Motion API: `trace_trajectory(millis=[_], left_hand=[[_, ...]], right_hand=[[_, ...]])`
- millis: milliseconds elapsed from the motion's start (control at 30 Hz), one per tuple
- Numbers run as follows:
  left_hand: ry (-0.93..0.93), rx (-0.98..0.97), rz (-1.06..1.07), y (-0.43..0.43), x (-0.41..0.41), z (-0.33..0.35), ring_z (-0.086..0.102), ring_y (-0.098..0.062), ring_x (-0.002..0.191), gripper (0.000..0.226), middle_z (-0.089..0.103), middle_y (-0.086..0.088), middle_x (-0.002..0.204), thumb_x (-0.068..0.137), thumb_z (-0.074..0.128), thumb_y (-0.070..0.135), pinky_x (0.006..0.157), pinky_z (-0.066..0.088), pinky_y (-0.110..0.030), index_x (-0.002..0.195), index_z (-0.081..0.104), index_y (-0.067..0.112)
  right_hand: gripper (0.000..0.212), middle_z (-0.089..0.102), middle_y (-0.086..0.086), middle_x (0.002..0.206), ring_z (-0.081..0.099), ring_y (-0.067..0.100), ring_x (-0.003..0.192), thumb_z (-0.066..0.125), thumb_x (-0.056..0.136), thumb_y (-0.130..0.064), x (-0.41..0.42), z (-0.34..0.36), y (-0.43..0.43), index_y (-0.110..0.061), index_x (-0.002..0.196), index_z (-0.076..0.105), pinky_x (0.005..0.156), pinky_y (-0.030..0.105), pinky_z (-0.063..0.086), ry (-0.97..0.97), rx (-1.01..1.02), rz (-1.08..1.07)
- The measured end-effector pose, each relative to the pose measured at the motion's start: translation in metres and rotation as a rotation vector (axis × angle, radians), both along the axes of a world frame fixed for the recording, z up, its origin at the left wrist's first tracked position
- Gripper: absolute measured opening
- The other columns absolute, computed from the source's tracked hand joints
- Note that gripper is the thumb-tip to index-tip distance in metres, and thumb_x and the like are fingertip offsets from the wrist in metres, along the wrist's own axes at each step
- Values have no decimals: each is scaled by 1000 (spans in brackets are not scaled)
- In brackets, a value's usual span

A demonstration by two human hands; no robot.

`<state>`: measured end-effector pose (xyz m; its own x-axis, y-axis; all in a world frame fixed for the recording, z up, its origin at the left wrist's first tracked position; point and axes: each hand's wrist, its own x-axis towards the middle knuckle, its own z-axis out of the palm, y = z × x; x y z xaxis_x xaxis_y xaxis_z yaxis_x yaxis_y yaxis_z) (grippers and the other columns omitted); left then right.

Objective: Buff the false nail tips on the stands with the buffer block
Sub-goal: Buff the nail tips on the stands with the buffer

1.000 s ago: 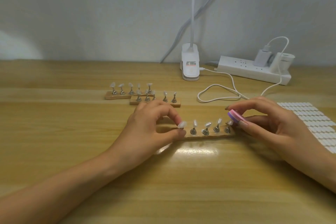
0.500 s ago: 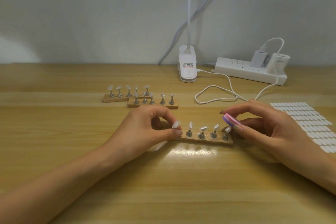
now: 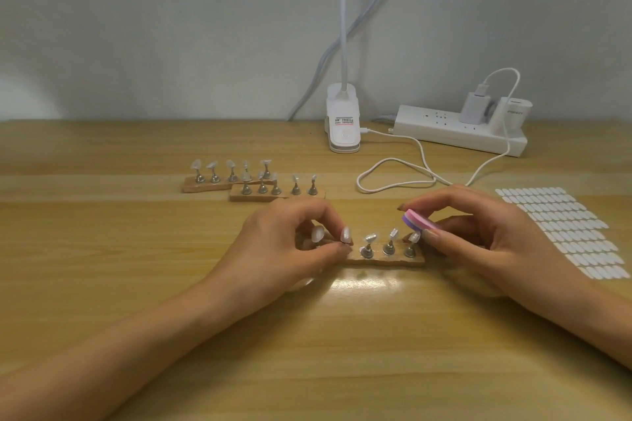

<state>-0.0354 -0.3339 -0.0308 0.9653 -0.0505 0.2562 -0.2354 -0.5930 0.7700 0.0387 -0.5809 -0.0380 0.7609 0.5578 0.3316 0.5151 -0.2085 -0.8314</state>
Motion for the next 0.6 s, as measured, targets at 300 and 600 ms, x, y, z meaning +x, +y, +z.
trace_trajectory(millis=[300,600], left_hand=[[-457,445,31,-7,-10,0,55,-11,102,5,62,17,111,81,68,34,82,31,-37,79,67,30],[-206,323,33,-2,-6,-5,52,-1,101,14,66,23,95,87,66,33,92,29,-33,82,54,39]], right_hand=[[29,70,-19,110,67,15,100,69,90,-31,-11,6,-4,-28,118,64,81,29,52,-497,-29,-68],[29,69,-15,115,68,17,101,63,92,-32,-11,4,2,-29,120,65,75,30,58,-384,-13,42]])
